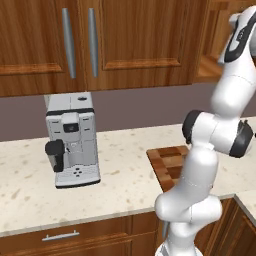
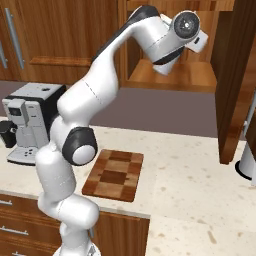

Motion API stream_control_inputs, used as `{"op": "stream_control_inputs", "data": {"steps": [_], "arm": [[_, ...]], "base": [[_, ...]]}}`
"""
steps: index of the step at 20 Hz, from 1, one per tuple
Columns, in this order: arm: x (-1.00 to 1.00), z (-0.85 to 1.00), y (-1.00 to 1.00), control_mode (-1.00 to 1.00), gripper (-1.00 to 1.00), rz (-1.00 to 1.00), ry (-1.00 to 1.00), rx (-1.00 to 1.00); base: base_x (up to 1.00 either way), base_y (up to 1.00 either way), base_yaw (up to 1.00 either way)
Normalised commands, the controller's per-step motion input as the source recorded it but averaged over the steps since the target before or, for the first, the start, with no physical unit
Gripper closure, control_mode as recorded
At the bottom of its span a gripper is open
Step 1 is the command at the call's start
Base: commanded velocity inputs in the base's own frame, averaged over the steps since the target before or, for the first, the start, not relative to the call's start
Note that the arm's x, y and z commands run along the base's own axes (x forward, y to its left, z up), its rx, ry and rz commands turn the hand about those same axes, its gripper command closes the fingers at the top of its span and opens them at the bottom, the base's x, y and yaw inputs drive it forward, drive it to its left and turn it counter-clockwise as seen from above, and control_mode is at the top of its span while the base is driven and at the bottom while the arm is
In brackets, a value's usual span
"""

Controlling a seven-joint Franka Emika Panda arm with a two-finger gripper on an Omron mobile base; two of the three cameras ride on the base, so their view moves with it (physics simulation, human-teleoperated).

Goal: Grab the spray bottle from the cabinet, then place it next to the cutting board for sanitizing. Then grab the dish brush from the countertop next to the sink and place it next to the cutting board.

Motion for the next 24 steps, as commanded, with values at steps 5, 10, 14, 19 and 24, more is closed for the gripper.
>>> {"op": "stream_control_inputs", "data": {"steps": [5,10,14,19,24], "arm": [[-1.00,-0.50,0.20,-1.00,1.00,-0.20,-0.28,0.15],[-1.00,-0.50,0.39,-1.00,1.00,-0.21,-0.36,0.14],[-1.00,-0.07,0.88,-1.00,1.00,-0.12,-0.24,0.03],[-1.00,0.00,0.96,-1.00,1.00,0.03,-0.19,-0.20],[-0.84,-0.23,0.62,-1.00,1.00,0.24,-0.09,-0.45]], "base": [[0.00,0.00,0.00],[0.00,0.00,0.00],[0.00,0.00,0.00],[0.00,0.00,0.00],[0.00,0.00,0.00]]}}
